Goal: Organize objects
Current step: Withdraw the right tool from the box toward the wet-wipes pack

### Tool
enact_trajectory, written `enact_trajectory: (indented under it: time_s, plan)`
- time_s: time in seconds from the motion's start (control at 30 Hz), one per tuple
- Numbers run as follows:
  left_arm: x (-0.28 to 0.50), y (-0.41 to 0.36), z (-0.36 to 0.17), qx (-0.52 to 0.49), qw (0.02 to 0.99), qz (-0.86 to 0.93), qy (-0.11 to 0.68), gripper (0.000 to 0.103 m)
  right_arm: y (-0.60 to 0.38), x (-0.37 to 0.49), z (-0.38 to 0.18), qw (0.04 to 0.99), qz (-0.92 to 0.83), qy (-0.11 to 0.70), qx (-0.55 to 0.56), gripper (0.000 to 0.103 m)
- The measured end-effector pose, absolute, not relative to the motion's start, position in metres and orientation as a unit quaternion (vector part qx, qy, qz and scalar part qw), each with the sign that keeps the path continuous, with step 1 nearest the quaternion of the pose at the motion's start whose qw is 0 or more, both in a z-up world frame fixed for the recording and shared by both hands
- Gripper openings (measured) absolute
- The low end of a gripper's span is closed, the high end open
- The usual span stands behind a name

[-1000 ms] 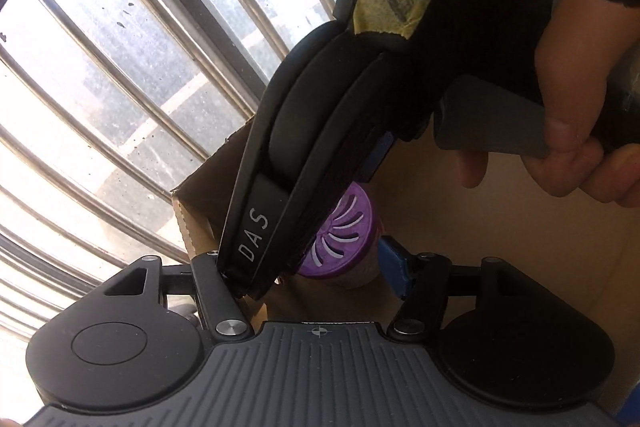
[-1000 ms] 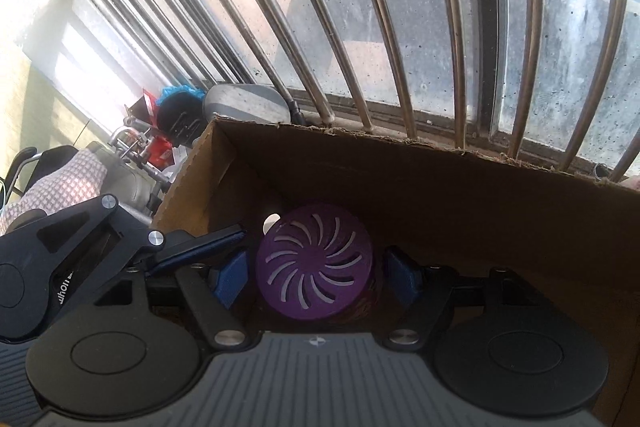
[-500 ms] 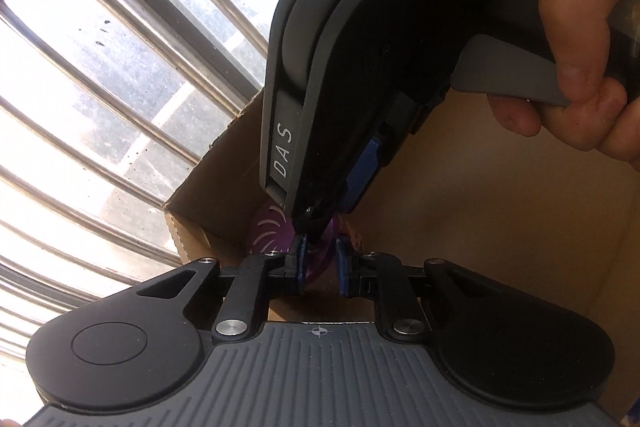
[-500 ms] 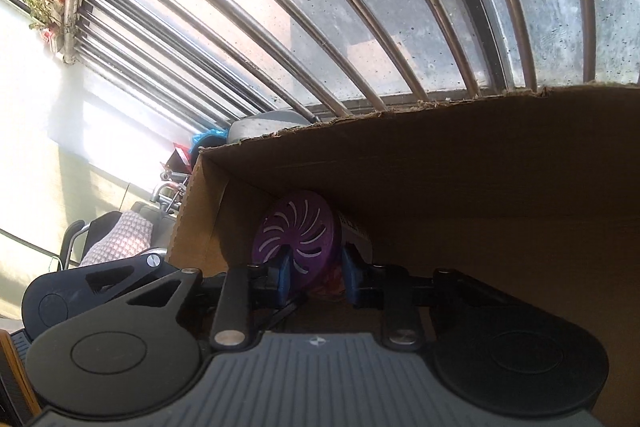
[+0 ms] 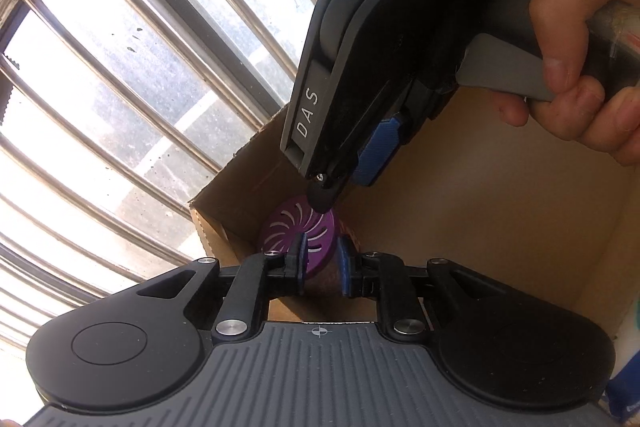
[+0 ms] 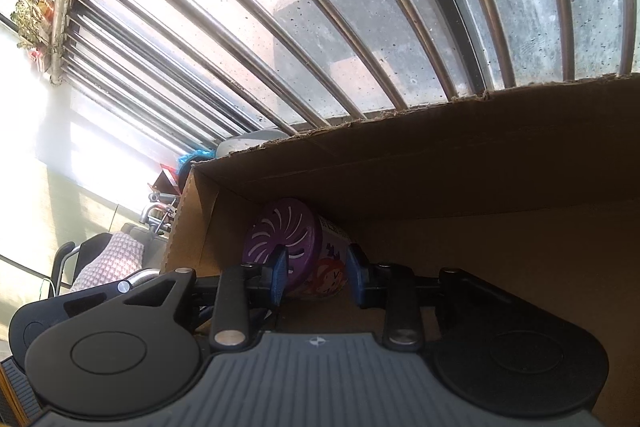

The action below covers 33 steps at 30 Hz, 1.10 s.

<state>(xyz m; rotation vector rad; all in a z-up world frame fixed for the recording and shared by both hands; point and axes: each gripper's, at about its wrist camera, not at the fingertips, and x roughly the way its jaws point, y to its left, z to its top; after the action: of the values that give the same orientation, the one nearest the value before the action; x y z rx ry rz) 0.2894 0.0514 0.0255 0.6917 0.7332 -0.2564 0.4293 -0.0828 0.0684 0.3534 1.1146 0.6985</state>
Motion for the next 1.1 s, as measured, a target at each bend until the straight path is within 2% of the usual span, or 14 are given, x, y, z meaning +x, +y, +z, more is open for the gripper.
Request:
enact_trajectory:
  time_s: [0.07, 0.23, 0.37, 0.5, 0.7, 0.8, 0.93, 1.1]
  plan:
    - [0.268, 0.056, 0.039, 0.317, 0.879, -0.125, 0.334, 0.018, -0.093, 0.417, 0.085, 0.795, 0.312, 0.497, 0.153, 0.045]
    - [0.198, 0.067, 0.066, 0.266, 0.908, -0.147, 0.289, 0.023, -0.126, 0.369, 0.136, 0.831, 0.312, 0.443, 0.127, 0.047]
    - [0.143, 0.077, 0.065, 0.230, 0.919, -0.173, 0.270, 0.026, -0.155, 0.310, 0.174, 0.848, 0.330, 0.401, 0.102, 0.056]
    - [0.150, 0.051, 0.080, 0.184, 0.926, -0.193, 0.269, 0.028, -0.179, 0.249, 0.193, 0.859, 0.344, 0.373, 0.071, 0.065]
    - [0.081, 0.041, 0.034, 0.126, 0.935, -0.205, 0.260, 0.042, -0.207, 0.187, 0.179, 0.861, 0.336, 0.378, 0.063, 0.072]
    - [0.079, 0.037, 0.024, 0.116, 0.939, -0.204, 0.251, 0.045, -0.213, 0.169, 0.163, 0.861, 0.329, 0.384, 0.055, 0.072]
    - [0.070, 0.045, 0.013, 0.091, 0.940, -0.205, 0.259, 0.057, -0.221, 0.159, 0.143, 0.850, 0.332, 0.402, 0.071, 0.074]
    - [0.063, 0.053, -0.009, 0.066, 0.937, -0.211, 0.270, 0.061, -0.238, 0.153, 0.116, 0.841, 0.326, 0.420, 0.104, 0.075]
